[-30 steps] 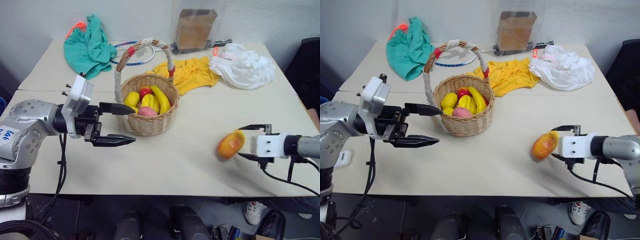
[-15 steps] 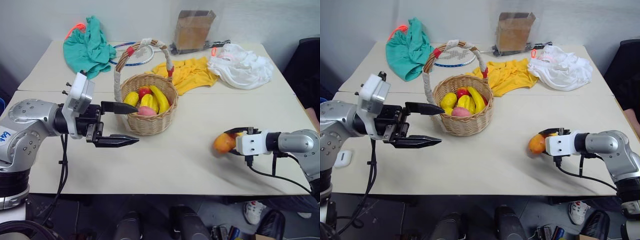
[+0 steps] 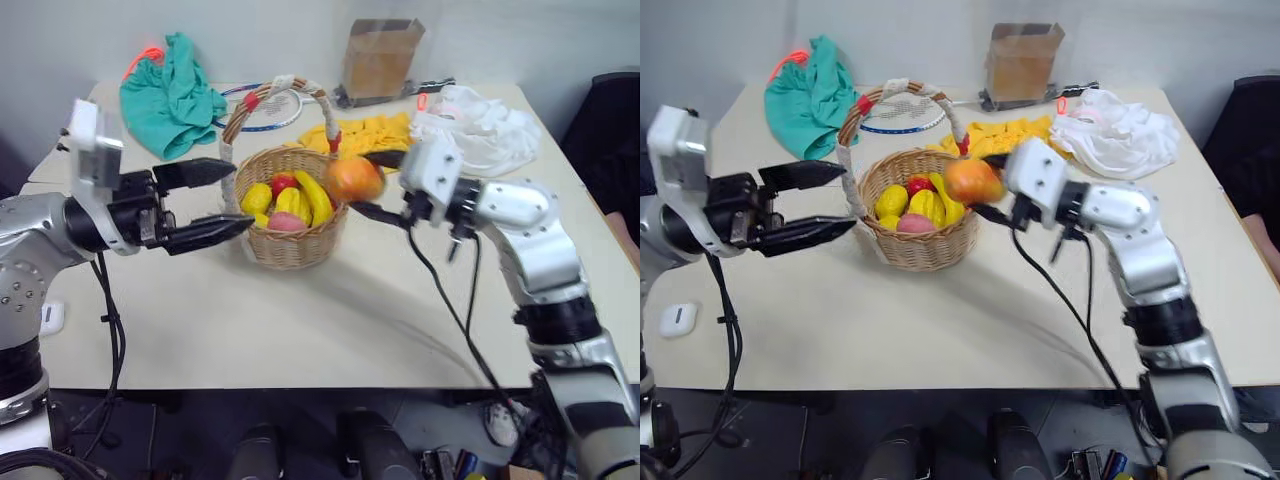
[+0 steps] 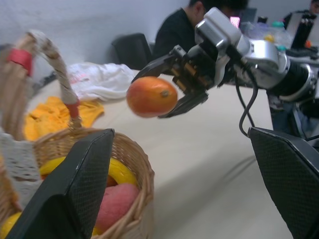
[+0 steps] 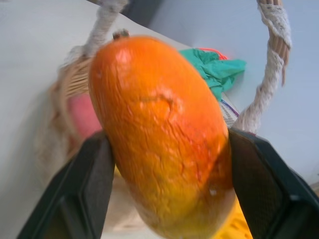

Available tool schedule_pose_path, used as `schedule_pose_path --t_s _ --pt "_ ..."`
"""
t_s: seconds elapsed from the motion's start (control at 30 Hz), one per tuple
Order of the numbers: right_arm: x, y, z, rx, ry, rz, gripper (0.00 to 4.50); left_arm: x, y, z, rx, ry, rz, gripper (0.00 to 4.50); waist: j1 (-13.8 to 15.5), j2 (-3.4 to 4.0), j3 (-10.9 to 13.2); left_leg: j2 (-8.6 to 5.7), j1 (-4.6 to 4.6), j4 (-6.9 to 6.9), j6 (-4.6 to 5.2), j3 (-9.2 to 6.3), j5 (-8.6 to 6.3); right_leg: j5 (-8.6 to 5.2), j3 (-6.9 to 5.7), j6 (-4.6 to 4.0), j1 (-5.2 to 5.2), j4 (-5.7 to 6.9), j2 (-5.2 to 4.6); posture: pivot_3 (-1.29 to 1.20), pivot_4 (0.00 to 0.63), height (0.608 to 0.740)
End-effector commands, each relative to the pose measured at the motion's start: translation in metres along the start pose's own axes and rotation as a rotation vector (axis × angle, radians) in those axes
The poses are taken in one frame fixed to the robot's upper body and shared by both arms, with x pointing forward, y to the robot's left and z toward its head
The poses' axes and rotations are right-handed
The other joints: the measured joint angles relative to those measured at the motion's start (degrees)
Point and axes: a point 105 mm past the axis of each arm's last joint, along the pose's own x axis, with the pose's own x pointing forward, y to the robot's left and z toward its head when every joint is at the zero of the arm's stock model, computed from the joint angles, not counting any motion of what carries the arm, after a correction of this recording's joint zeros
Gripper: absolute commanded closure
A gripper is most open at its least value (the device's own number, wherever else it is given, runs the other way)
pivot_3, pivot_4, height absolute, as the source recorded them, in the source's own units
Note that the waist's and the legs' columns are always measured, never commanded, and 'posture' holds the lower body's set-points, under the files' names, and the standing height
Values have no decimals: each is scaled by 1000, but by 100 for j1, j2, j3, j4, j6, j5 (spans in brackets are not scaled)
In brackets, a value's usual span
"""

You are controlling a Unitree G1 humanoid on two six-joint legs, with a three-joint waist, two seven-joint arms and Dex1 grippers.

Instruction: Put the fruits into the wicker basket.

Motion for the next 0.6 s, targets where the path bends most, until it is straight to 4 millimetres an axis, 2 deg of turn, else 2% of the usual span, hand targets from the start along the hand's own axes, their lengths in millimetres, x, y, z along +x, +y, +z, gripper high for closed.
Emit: schedule_pose_path --t_s 0.03,0.1,0.13,0.23,0.33,0.43,0.53,0.6 --pt "29 -4 -2 1 18 -14 1595 0 -7 9 54 4 -6 0 8 -1 -1 -3 -3 0 2 2 -1 1 0 1 -1 -2 -4 0 150 740" --pt "49 0 -3 49 14 8 1595 -1 -4 8 59 6 20 0 8 -4 -2 -4 -7 2 6 3 -3 1 0 2 -1 -4 -7 0 150 740" --pt "55 1 -3 64 13 12 882 -1 -4 8 60 6 25 0 6 -4 -2 -4 -8 3 8 4 -4 2 0 2 -3 -4 -7 0 150 740" --pt "62 1 -5 79 17 11 34 -2 -6 6 66 15 28 0 13 -4 -2 -4 -16 2 8 3 -4 2 -1 3 -9 -4 -8 0 150 740" --pt "58 -2 2 130 -16 8 34 -4 -8 3 67 18 32 0 4 -4 -2 -4 -21 2 13 3 -7 2 -1 3 -11 -9 -9 0 150 740" --pt "34 -21 8 252 -36 -57 34 -6 -7 2 68 8 58 0 6 -4 -2 -2 -21 1 13 2 -8 2 -2 4 -12 -9 -9 0 150 740" --pt "9 -38 3 443 -44 -125 34 -7 -7 4 72 -10 73 0 15 -4 -2 0 -22 -3 13 0 -9 2 -4 3 -12 -12 -9 0 150 740" --pt "4 -44 -2 555 -45 -158 34 -7 -8 3 77 1 70 0 14 -5 -3 0 -20 -3 14 -1 -9 2 -4 3 -10 -13 -10 0 150 740"
